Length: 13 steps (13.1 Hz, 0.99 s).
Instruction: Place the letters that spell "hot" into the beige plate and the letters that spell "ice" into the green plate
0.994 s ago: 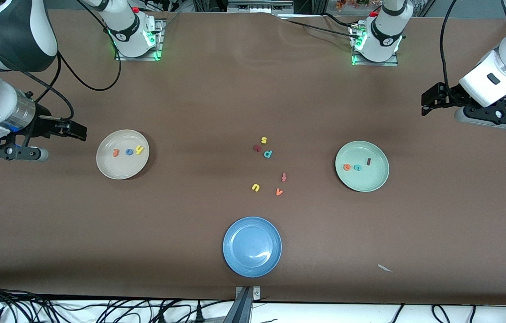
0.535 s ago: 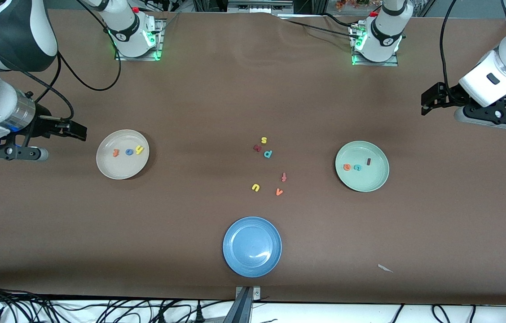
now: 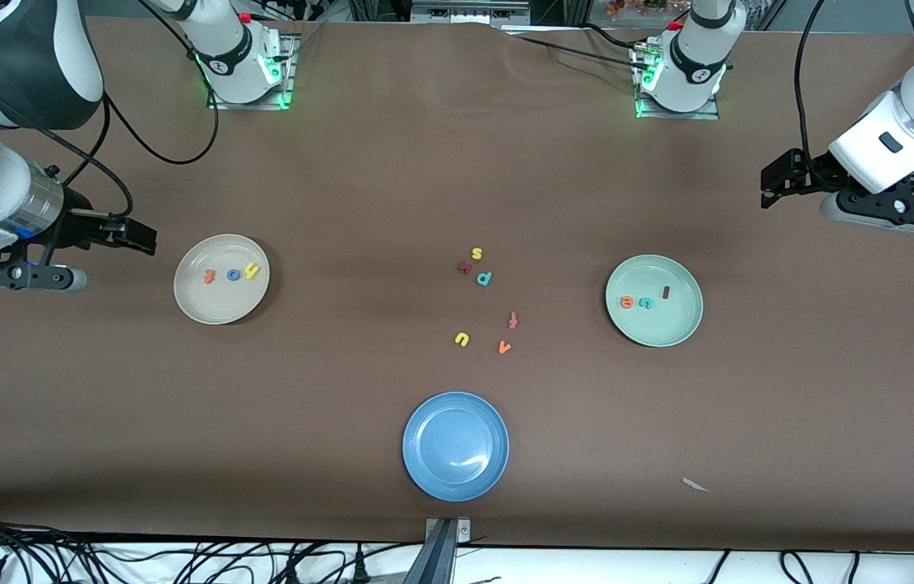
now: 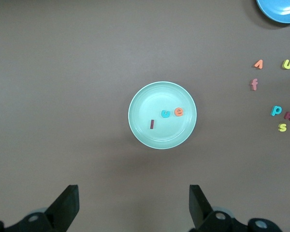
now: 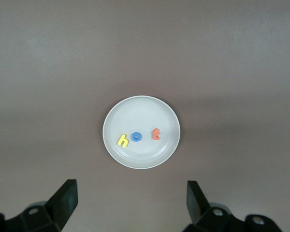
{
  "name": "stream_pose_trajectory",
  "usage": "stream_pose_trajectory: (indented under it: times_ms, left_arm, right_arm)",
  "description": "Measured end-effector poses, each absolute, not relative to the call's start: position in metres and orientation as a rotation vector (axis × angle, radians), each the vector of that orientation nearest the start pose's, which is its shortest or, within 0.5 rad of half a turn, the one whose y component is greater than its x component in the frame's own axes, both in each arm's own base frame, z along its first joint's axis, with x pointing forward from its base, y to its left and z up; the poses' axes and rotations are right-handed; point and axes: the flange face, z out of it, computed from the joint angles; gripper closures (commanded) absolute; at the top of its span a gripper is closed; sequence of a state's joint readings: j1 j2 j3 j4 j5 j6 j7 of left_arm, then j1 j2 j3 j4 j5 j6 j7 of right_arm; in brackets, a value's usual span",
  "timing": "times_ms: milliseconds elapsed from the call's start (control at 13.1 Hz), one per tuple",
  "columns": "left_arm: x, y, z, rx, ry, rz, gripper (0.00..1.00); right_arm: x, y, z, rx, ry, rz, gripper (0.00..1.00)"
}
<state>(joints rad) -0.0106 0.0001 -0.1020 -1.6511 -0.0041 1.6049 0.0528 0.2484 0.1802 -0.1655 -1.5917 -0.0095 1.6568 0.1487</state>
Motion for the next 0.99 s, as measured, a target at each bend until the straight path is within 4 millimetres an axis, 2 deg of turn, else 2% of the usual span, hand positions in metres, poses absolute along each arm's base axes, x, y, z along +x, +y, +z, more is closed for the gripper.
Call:
stream_pose_trajectory:
  times_ms: [994]
  left_arm:
    - [0.5499,-0.0631,0.5888,-3.132,0.260,0.092,0.00]
  right_arm:
    - [0.6027,0.0556,0.5183,-3.187,0.103,0.171,0.00]
